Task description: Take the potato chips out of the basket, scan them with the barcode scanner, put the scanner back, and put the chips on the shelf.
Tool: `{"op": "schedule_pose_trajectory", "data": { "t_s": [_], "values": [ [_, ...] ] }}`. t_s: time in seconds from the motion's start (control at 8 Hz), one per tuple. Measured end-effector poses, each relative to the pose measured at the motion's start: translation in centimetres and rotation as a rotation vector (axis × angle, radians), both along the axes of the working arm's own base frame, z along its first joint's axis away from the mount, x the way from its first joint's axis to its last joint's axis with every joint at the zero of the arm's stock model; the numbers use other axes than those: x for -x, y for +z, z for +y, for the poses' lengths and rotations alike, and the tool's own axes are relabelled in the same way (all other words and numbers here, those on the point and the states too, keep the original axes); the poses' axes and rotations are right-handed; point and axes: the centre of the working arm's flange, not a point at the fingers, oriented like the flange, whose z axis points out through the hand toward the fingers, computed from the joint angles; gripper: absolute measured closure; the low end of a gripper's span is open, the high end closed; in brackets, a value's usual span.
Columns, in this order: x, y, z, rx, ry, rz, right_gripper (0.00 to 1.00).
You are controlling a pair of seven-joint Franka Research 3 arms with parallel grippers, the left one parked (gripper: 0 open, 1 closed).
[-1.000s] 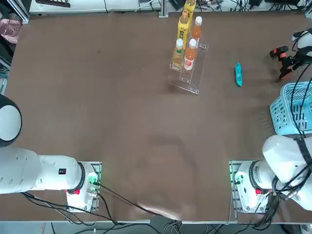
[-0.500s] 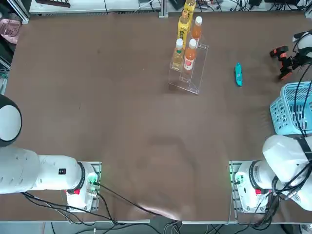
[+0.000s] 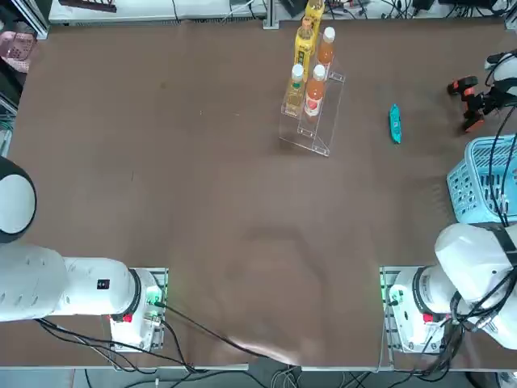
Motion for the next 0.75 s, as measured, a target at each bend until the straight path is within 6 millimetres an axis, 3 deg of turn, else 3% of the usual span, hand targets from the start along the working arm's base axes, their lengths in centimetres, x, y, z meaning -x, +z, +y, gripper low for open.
{"op": "schedule_pose_trajectory", "data": {
  "t_s": [0.5,0.75],
  "values": [
    [-0.65,-1.09,-0.54,-0.011,-0.007,-0.016,0.01],
    [-0.99,-1.05,-0.67,-0.012,-0.008,-0.023,0.08]
  ]
}}
